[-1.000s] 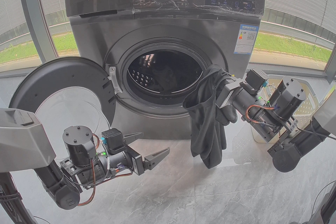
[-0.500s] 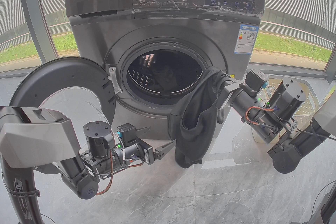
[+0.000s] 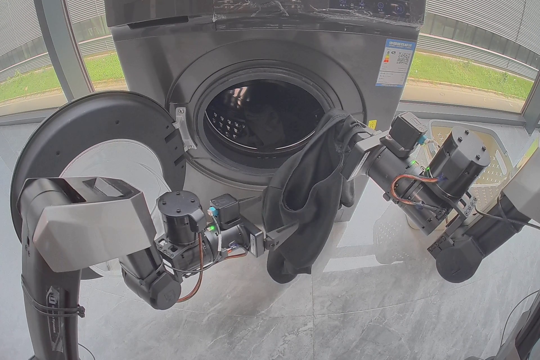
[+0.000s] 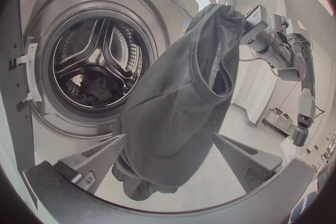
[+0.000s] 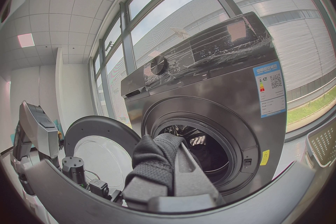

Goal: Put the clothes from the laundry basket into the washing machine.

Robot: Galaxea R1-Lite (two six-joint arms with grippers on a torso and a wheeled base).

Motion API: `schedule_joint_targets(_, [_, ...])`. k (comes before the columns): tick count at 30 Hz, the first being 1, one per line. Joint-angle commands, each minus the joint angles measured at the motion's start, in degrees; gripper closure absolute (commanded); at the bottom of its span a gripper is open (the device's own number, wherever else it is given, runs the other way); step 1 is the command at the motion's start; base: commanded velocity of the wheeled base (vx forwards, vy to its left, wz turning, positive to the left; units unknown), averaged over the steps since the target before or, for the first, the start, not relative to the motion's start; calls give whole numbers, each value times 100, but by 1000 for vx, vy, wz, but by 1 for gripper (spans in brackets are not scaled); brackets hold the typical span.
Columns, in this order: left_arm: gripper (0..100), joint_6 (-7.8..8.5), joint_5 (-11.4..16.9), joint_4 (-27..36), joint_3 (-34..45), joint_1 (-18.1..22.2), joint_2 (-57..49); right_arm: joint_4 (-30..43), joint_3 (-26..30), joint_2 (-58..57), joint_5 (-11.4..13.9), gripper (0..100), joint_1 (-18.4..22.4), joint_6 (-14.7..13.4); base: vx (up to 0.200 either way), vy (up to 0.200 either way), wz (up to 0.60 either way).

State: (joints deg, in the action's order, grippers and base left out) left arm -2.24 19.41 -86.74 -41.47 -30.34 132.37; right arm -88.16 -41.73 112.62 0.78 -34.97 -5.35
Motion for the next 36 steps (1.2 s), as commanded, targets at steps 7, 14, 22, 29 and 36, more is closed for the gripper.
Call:
schedule_joint_targets(7, [100, 22, -34, 34, -1135, -103, 870, -17, 51, 6, 1, 100, -141, -10, 0, 0, 0])
schedule_joint_targets(14, [100, 5, -42, -1, -1293, -68, 861, -17, 42, 15, 1, 100, -80, -10, 0, 0, 0])
schedule_joint_targets(22, [100, -57, -60, -1, -1135, 81, 105, -8, 42, 15, 1, 100, -36, -10, 0, 0, 0])
schedule_joint_targets(29, [100, -31, -60, -1, -335, 239, -765, 10, 42, 23, 1, 100, 166, -10, 0, 0, 0])
schedule_joint_targets(36, [100, 57, -77, -1, 570, 406, -1283, 18, 33, 41, 1, 100, 210, -10, 0, 0, 0])
